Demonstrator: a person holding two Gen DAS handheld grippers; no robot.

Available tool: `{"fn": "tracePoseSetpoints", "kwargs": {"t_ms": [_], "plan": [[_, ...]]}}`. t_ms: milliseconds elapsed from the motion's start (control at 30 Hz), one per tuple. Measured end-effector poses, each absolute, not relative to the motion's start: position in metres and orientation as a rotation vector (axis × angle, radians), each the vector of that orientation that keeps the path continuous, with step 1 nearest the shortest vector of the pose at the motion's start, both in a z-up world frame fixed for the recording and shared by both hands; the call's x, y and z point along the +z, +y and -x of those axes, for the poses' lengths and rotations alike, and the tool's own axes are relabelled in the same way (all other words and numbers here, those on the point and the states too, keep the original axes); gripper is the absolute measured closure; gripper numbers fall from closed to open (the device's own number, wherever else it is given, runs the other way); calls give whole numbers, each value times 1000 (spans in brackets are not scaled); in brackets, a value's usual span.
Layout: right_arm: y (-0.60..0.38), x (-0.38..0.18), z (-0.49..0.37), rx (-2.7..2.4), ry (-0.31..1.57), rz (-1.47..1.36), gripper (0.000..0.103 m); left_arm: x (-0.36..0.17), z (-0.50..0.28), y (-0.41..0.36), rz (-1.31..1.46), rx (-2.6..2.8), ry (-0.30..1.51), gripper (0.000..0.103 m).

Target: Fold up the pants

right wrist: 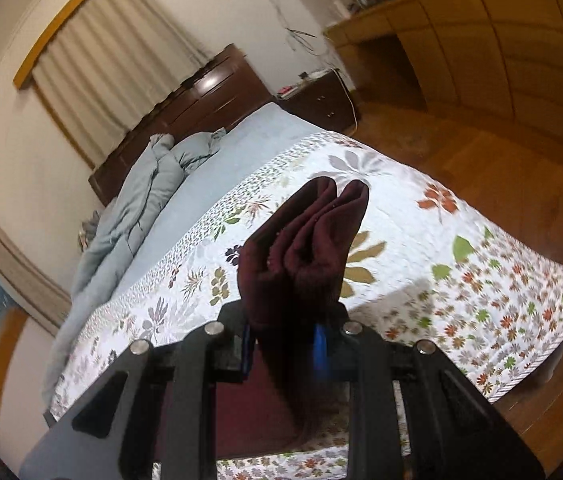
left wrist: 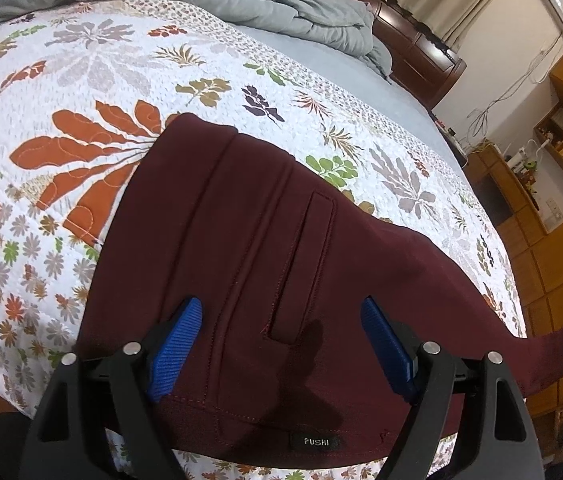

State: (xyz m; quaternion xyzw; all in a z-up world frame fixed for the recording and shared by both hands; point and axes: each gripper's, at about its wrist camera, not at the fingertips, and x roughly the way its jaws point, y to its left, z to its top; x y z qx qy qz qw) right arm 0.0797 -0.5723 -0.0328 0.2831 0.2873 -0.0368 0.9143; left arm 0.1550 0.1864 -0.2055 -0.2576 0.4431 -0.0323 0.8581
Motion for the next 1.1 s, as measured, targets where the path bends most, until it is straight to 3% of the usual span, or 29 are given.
{"fn": "tracePoseSetpoints", "kwargs": {"t_ms": [600,1100], "plan": [[-439,20,-108,-13,600,-246,81,-206,-150,195,611,-116,897,20],[-334,-2,-131,5,661,43,81,-206,-146,203,662,-156,875,20]]}}
